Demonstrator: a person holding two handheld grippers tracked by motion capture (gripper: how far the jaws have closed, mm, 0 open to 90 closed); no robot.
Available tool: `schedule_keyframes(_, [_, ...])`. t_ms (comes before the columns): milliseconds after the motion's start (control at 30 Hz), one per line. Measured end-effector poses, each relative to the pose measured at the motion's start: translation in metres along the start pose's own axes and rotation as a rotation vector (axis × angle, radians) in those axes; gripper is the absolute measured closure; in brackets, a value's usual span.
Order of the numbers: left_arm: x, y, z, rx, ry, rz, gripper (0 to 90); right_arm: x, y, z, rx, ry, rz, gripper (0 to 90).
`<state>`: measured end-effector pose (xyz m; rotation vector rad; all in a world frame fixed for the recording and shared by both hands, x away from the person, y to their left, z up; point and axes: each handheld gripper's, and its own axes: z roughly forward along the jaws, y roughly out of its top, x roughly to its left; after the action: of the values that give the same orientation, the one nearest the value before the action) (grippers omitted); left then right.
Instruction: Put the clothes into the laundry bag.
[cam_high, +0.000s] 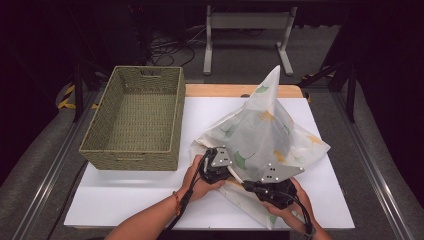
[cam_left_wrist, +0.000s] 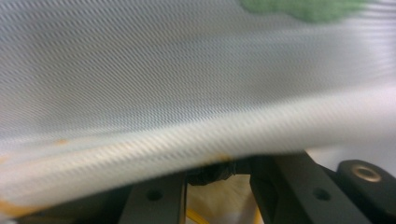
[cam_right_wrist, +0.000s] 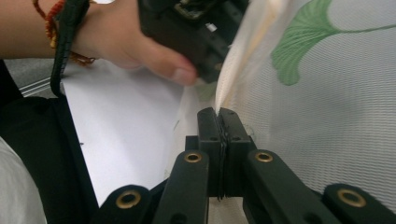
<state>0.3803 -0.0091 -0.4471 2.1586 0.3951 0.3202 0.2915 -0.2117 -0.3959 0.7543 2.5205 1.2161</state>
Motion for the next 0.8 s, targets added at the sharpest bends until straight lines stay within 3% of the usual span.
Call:
schedule_keyframes(100, [0.005,0.002,0.008,-0.013,0.055,-0.025,81.8,0.002,-0.001,0.005,0.017,0.020,-0.001,89.2])
schedule_keyframes(233, [0.015,0.003,0.015,-0.028,0.085,-0.078,82.5,0.004,-0.003,0.011,0.049,0.029,-0.007,89.3])
schedule_keyframes(367, [0.029,0.003,0.021,-0.038,0.141,-0.127,82.3,0.000,-0.006,0.014,0.075,0.023,0.000,89.3])
schedule_keyframes(467, [0.034,0.003,0.022,-0.038,0.147,-0.149,81.1,-0.003,-0.009,0.016,0.090,0.009,0.008,89.2])
schedule_keyframes(567, [0.035,0.003,0.017,-0.033,0.139,-0.143,77.9,-0.006,-0.010,0.016,0.097,-0.013,0.009,89.2])
schedule_keyframes(667, [0.036,0.001,0.009,-0.024,0.119,-0.129,68.9,-0.007,-0.011,0.014,0.099,-0.017,0.011,89.2])
schedule_keyframes(767, [0.037,-0.001,-0.002,-0.016,0.100,-0.119,54.1,-0.008,-0.010,0.011,0.091,-0.022,0.010,89.2])
schedule_keyframes(800, [0.037,-0.002,-0.009,-0.009,0.103,-0.114,54.1,-0.008,-0.010,0.011,0.091,-0.022,0.010,89.2])
